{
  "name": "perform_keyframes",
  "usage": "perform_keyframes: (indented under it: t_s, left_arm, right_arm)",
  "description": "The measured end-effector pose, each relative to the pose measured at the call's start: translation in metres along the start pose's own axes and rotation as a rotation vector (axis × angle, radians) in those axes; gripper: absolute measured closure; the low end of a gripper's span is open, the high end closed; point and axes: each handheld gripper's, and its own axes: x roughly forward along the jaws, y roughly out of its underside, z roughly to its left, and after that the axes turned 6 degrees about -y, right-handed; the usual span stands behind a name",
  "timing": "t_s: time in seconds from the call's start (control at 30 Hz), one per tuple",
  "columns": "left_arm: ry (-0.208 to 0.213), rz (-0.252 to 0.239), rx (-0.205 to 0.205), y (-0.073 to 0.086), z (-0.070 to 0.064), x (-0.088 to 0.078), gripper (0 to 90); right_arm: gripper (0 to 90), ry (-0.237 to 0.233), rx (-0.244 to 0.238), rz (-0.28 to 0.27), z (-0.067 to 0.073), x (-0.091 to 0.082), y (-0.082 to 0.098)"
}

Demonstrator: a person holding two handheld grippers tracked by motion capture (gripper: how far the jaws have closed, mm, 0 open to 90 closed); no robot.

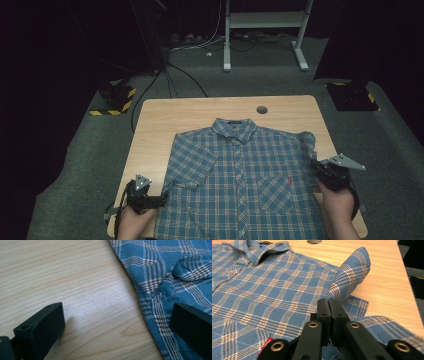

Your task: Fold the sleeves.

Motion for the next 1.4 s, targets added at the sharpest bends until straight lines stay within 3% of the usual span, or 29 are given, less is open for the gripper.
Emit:
perform_keyframes:
  t_s: [0.17,0.77,1.0,1.07,1.23,1.4]
  left_arm:
    - [-0.001,0.000,0.000,0.000,0.000,0.000,0.2]
    - [0.000,0.000,0.000,0.000,0.000,0.000,0.2]
    - [0.000,0.000,0.000,0.000,0.000,0.000,0.2]
    - [0.000,0.000,0.000,0.000,0.000,0.000,0.2]
    - [0.000,0.000,0.000,0.000,0.000,0.000,0.2]
    - [0.001,0.000,0.000,0.000,0.000,0.000,0.2]
  right_arm:
    - [86.9,-0.015,-0.014,0.001,0.011,0.007,-0.002]
    - [88.0,-0.073,-0.034,-0.015,0.030,0.024,-0.013]
    - [87.9,-0.101,-0.045,-0.012,0.043,0.029,-0.019]
    - [87.9,-0.111,-0.068,-0.008,0.050,0.032,-0.022]
    - [87.9,-0.118,-0.088,0.021,0.056,0.040,-0.020]
    - [87.8,-0.127,-0.110,0.087,0.064,0.057,-0.010]
